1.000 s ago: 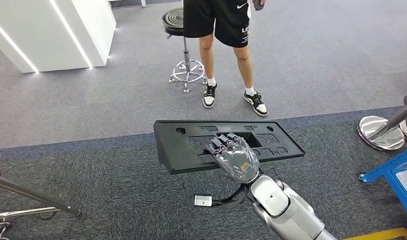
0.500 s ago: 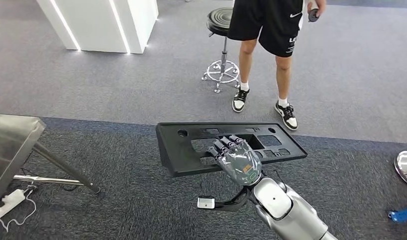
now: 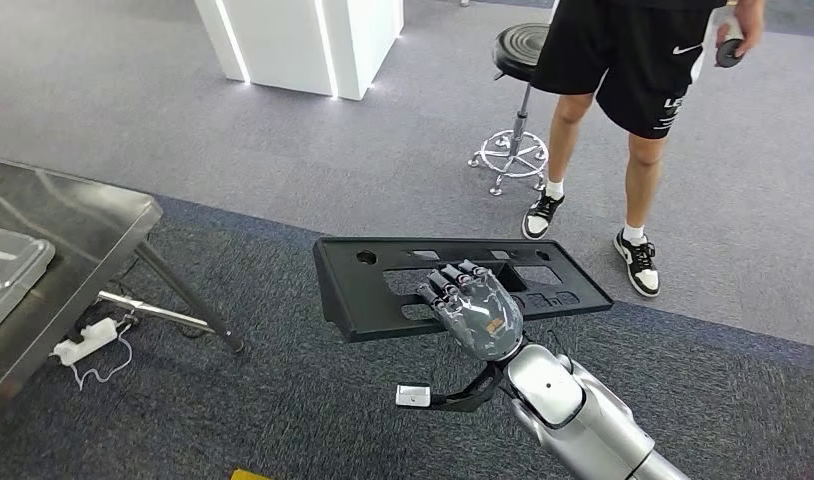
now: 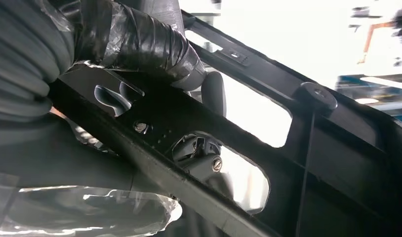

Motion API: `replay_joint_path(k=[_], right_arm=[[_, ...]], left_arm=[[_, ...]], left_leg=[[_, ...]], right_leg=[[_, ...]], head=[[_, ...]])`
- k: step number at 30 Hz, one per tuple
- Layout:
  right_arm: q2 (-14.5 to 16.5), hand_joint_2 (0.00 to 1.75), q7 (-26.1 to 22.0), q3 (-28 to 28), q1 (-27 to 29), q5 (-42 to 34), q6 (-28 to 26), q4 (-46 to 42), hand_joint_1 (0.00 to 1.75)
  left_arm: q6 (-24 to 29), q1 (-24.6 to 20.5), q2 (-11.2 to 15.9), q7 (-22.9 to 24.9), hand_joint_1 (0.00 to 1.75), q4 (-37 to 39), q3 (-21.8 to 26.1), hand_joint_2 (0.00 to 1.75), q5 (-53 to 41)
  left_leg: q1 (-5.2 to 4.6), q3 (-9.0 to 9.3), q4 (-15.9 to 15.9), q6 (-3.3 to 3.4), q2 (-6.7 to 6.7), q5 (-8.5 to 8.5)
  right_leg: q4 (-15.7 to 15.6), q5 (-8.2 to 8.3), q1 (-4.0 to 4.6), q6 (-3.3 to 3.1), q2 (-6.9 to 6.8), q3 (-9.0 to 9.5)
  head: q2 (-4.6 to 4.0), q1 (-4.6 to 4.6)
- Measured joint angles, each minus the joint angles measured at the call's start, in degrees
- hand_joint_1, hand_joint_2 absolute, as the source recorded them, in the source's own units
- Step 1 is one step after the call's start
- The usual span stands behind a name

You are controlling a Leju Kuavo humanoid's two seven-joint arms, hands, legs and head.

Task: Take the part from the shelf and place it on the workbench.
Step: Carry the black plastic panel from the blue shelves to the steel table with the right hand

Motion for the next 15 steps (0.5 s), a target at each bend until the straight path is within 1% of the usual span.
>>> replay_joint_path(k=[1,2,3,4,5,6,7,8,9,10,11,12,13,14,15], right_arm=[[0.0,1.75,0.0,0.1,-0.1,0.0,0.0,0.2,1.75],[0.0,1.75,0.0,0.2,-0.2,0.0,0.0,0.4,1.75],[0.0,1.75,0.0,0.3,-0.4,0.0,0.1,0.5,1.75],[0.0,1.75,0.0,0.4,-0.6,-0.1,0.1,0.7,1.75],[0.1,1.75,0.0,0.5,-0.8,-0.1,0.1,0.9,1.75],[0.1,1.75,0.0,0.6,-1.0,-0.1,0.1,1.0,1.75],[0.2,1.75,0.0,0.7,-1.2,-0.1,0.1,1.2,1.75],[0.3,1.75,0.0,0.7,-1.4,-0.1,0.1,1.3,1.75],[0.4,1.75,0.0,0.8,-1.5,-0.1,0.1,1.4,1.75],[0.5,1.75,0.0,0.8,-1.6,-0.2,0.1,1.5,1.75],[0.5,1.75,0.0,0.8,-1.7,-0.2,0.1,1.6,1.75],[0.5,1.75,0.0,0.8,-1.6,-0.2,0.1,1.7,1.75],[0.5,1.75,0.0,0.9,-1.6,-0.2,0.1,1.9,1.75],[0.5,1.75,0.0,0.9,-1.5,-0.2,0.1,2.0,1.75],[0.4,1.75,0.0,0.9,-1.4,-0.2,0.1,2.2,1.75]], left_arm=[[0.1,0.0,0.0,0.0,0.0,0.0,-0.1,1.75,0.0],[0.1,0.1,0.0,0.0,0.0,0.0,-0.1,1.75,0.0],[0.2,0.0,0.0,0.0,0.0,0.0,-0.1,1.75,0.0],[0.3,0.0,0.0,-0.1,0.0,0.0,-0.2,1.75,0.0],[0.4,-0.1,0.0,-0.1,0.0,0.0,-0.2,1.75,0.0],[0.4,-0.1,0.0,-0.1,0.0,0.0,-0.3,1.75,0.0],[0.4,0.0,0.0,-0.1,0.0,0.0,-0.4,1.75,0.0],[0.4,0.1,0.0,-0.1,0.0,0.0,-0.4,1.75,0.0],[0.4,0.2,-0.1,-0.1,0.0,0.0,-0.5,1.75,0.0],[0.4,0.1,-0.1,-0.1,0.0,0.0,-0.6,1.75,0.0],[0.4,0.0,-0.2,-0.1,0.0,0.0,-0.6,1.75,-0.1],[0.4,-0.1,-0.2,-0.1,0.0,0.0,-0.6,1.75,-0.1],[0.4,-0.3,-0.2,-0.1,0.0,0.0,-0.6,1.75,-0.1],[0.4,-0.3,-0.2,-0.1,0.0,0.0,-0.6,1.75,-0.1],[0.4,-0.3,-0.2,-0.1,0.0,0.0,-0.7,1.75,-0.1]], left_leg=[[-0.01,1.32,-2.3,0.15,0.34,1.48],[-0.13,3.57,-6.4,0.45,1.26,3.35],[-0.49,5.69,-10.3,0.81,2.52,4.64],[-0.83,7.33,-13.3,1.23,3.53,5.5],[-1.19,8.17,-15.0,1.58,4.19,5.76],[-1.48,8.22,-15.3,1.84,4.05,5.6],[-1.53,8.24,-15.5,2.11,3.35,5.73],[-1.43,8.39,-15.8,2.35,2.69,5.9],[-1.23,8.61,-16.2,2.68,2.04,6.1],[-0.99,8.83,-16.5,3.02,1.44,6.31],[-0.76,9.0,-16.8,3.29,0.85,6.45],[-0.7,9.02,-16.8,3.52,0.23,6.46],[-0.69,9.02,-16.8,3.64,-0.51,6.43],[-0.66,9.04,-16.7,3.66,-1.36,6.39],[-0.62,9.06,-16.6,3.61,-2.3,6.33]], right_leg=[[0.0,-0.12,0.07,0.03,-0.8,0.11],[0.0,-0.27,0.13,0.12,-1.55,0.3],[0.0,-0.45,0.25,0.28,-2.26,0.49],[0.0,-0.62,0.34,0.5,-2.89,0.64],[0.0,-0.78,0.4,0.76,-3.48,0.77],[0.0,-0.89,0.41,1.02,-4.06,0.86],[-0.1,-0.97,0.38,1.3,-4.62,1.01],[0.0,-1.2,0.26,1.61,-4.5,1.11],[0.7,-1.74,0.11,1.89,-3.29,0.93],[2.5,-2.83,-0.03,2.13,-1.45,0.19],[5.4,-4.4,-0.22,2.32,0.69,-1.2],[9.0,-6.15,-0.31,2.44,2.31,-3.07],[12.7,-7.58,-0.38,2.58,2.98,-5.06],[15.2,-8.04,-0.44,2.74,3.19,-6.54],[15.7,-7.3,-0.53,2.88,3.27,-7.14]], head=[[0.01,-0.01],[0.0,0.0],[-0.01,0.0],[-0.01,0.01],[-0.01,0.01],[-0.01,0.01],[-0.01,0.01],[-0.01,0.01],[-0.01,0.01],[-0.01,0.02],[-0.01,0.03],[-0.01,0.04],[-0.02,0.05],[-0.01,0.05],[-0.01,0.05]])
